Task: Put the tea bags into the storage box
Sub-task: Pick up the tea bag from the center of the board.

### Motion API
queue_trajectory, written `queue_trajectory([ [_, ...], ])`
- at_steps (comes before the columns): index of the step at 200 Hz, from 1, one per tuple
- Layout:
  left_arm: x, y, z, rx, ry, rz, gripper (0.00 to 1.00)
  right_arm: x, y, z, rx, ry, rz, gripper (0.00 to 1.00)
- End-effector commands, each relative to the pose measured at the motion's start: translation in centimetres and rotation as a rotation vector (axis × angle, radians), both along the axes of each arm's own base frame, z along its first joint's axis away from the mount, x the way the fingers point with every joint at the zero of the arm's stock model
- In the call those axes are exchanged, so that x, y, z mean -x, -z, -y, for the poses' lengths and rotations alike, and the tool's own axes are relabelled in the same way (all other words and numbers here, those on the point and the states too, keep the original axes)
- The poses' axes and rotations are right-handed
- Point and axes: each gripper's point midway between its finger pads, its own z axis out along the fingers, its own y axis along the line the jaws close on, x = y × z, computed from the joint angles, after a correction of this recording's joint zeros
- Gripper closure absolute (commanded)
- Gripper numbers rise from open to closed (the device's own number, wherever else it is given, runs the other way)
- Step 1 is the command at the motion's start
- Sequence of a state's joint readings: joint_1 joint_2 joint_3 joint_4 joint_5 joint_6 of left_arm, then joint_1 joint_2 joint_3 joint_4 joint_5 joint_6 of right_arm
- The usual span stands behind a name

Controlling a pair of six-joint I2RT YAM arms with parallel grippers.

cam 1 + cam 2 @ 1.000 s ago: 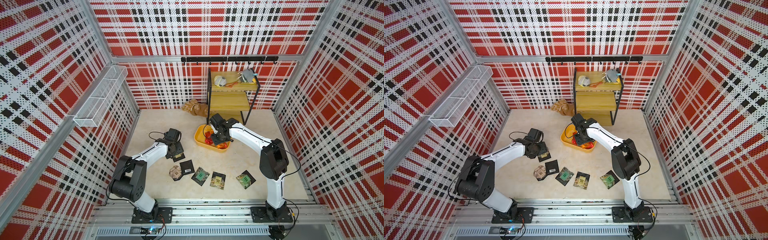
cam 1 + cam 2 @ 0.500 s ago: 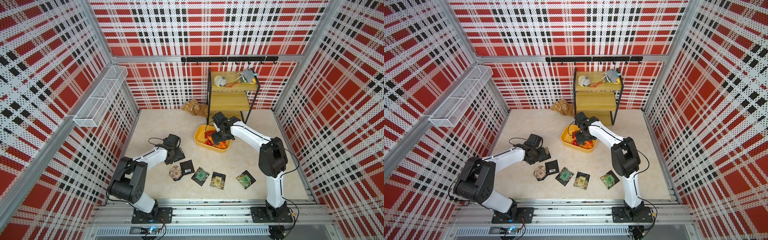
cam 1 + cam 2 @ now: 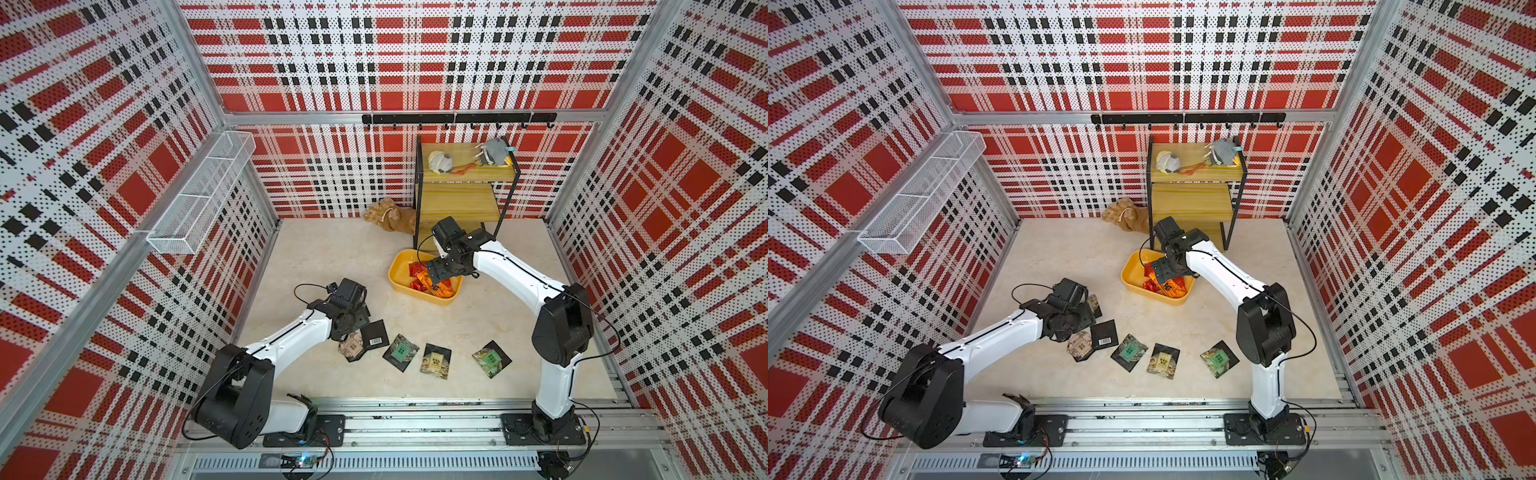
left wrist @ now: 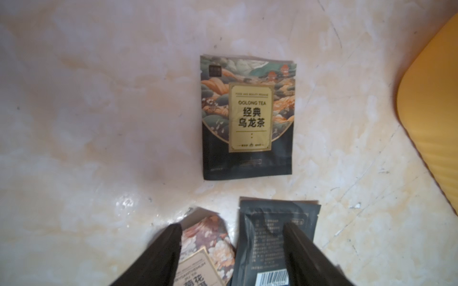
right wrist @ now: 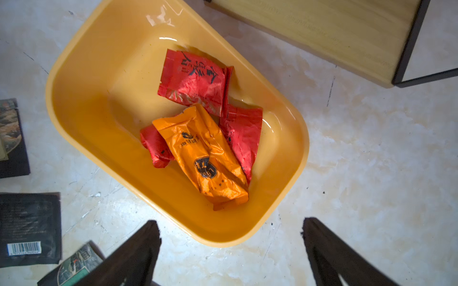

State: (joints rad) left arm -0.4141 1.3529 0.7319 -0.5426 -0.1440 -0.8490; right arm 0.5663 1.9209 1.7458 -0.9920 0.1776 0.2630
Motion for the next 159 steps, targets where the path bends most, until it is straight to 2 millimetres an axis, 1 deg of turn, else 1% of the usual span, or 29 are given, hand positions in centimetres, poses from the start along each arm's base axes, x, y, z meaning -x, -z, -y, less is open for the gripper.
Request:
queue_trajectory([
  [1,1.3,0.6,-1.1,-0.024,-0.046,-0.028,0.3,0.8,-1.6,0.7,0.0,0.004,0.015,0.03],
  [30,2.5,1.1,-1.0,0.009,-0.071,-0.047,0.3,0.9,-2.3,1.1,0.002,0.009,0.03,0.03],
  [49,3.3,1.0,-0.9,0.031,-0.088,-0.041,0.3,0.9,-2.6,1.1,-0.006,0.012,0.037,0.02],
  [70,4.2,0.6,-1.3,0.062,-0.124,-0.015,0.3,0.8,-2.5,0.9,-0.015,0.008,0.035,0.03],
  [97,5.2,0.2,-1.3,0.123,-0.165,0.027,0.3,0.9,-2.4,0.8,-0.018,0.001,0.03,0.02],
  [133,6.4,1.0,-0.8,0.232,-0.197,0.054,0.3,0.8,-2.3,0.7,-0.017,-0.005,0.03,0.02],
  [159,7.0,1.2,-1.1,0.273,-0.226,0.081,0.31,0.8,-2.3,0.7,-0.019,-0.007,0.032,0.02],
])
